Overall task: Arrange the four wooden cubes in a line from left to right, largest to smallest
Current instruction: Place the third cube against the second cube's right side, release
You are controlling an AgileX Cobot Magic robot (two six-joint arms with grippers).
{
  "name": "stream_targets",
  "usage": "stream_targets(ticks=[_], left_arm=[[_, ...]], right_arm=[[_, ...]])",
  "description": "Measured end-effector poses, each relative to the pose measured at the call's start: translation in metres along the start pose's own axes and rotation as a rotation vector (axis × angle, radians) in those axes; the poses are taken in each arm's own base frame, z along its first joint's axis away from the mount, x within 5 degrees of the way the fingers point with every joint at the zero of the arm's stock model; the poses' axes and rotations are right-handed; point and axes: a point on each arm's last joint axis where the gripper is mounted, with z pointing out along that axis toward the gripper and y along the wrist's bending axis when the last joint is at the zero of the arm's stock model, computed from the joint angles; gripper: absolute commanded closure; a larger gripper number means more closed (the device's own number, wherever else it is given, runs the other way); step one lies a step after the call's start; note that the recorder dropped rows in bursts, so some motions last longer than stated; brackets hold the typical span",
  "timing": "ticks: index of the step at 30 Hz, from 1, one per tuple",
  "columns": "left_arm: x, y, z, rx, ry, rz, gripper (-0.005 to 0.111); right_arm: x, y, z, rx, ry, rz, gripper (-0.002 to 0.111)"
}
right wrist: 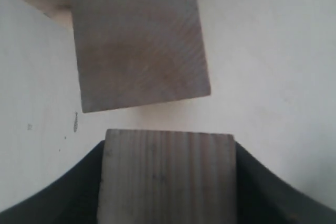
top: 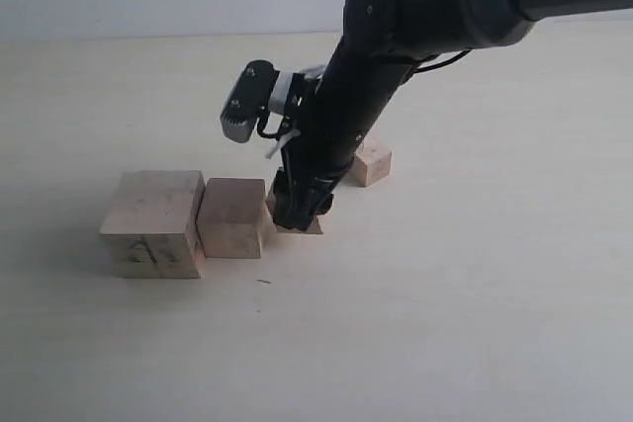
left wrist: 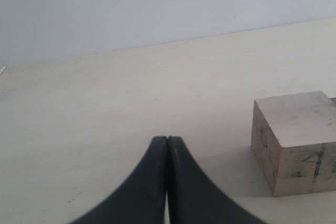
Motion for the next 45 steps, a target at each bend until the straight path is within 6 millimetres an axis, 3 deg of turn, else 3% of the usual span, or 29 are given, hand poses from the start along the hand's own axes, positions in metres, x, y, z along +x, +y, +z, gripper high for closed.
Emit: stream_targets(ticks=[7,14,31,35,45], left_arm=[[0.000,0.000,0.000,0.000,0.000,0.000,0.107],[0.000,0.000,0.000,0.000,0.000,0.000,0.107],[0.000,0.000,0.000,0.000,0.000,0.000,0.107],[0.000,0.000,0.000,0.000,0.000,0.000,0.107],[0.000,0.000,0.000,0.000,0.000,0.000,0.107]], right_arm=[[0.007,-0.003,0.021,-0.011,0.047,-0.037,0.108],[-0.003,0.008,0.042,0.012,0.025,-0.164,0.108],[-0.006,0.009,0.046,0.019,0.012,-0.198,0.107],[-0.006,0.009,0.046,0.019,0.012,-0.198,0.090],[-0.005,0.009,0.051,0.020,0.020,-0.202,0.031]])
